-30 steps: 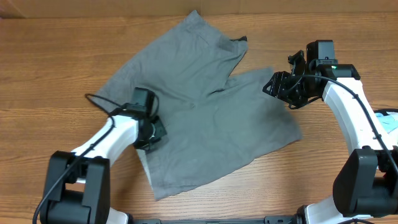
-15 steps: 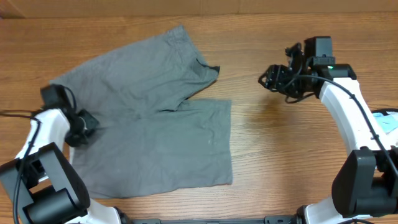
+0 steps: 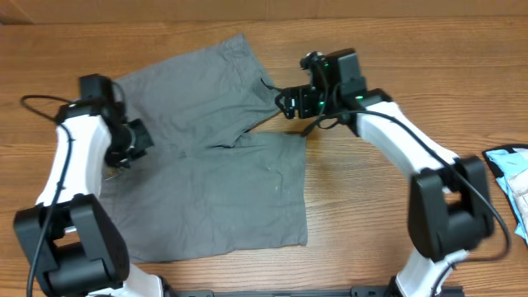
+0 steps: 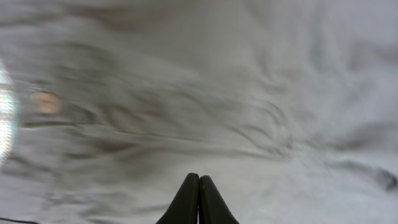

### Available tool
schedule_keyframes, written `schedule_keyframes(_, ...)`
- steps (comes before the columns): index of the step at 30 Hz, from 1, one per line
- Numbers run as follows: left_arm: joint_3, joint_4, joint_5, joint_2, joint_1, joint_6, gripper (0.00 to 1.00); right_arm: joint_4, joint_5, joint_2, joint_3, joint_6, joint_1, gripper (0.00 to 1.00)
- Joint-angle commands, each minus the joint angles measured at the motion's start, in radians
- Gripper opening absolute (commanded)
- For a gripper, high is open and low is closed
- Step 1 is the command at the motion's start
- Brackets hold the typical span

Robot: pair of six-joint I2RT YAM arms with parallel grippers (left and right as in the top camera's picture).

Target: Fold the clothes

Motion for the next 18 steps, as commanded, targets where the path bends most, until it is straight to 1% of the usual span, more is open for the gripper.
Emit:
schedule_keyframes(1, 0.018, -0.011, 0.014, -0.001, -0.069, 0.027, 0.04, 0.08, 0.029, 0.063, 0.01, -0.011, -0.003, 0.9)
schedule_keyframes(3, 0.018, -0.01, 0.011, -0.001, -0.114, 0.026, 0.04, 0.154, 0.004, 0.1, 0.01, -0.011, -0.003, 0.91)
schedule_keyframes(7, 0.018, -0.008, 0.006, -0.001, -0.174, 0.026, 0.04, 0.233, -0.08, 0.138, 0.011, -0.011, -0.003, 0.96)
schedule_keyframes(11, 0.018, -0.007, 0.003, -0.001, -0.207, 0.026, 0.05, 0.262, -0.101, 0.14, 0.011, -0.011, -0.002, 0.96)
schedule_keyframes(18, 0.018, -0.01, 0.004, -0.001, -0.211, 0.014, 0.05, 0.259, -0.097, 0.159, 0.011, -0.01, -0.002, 0.97)
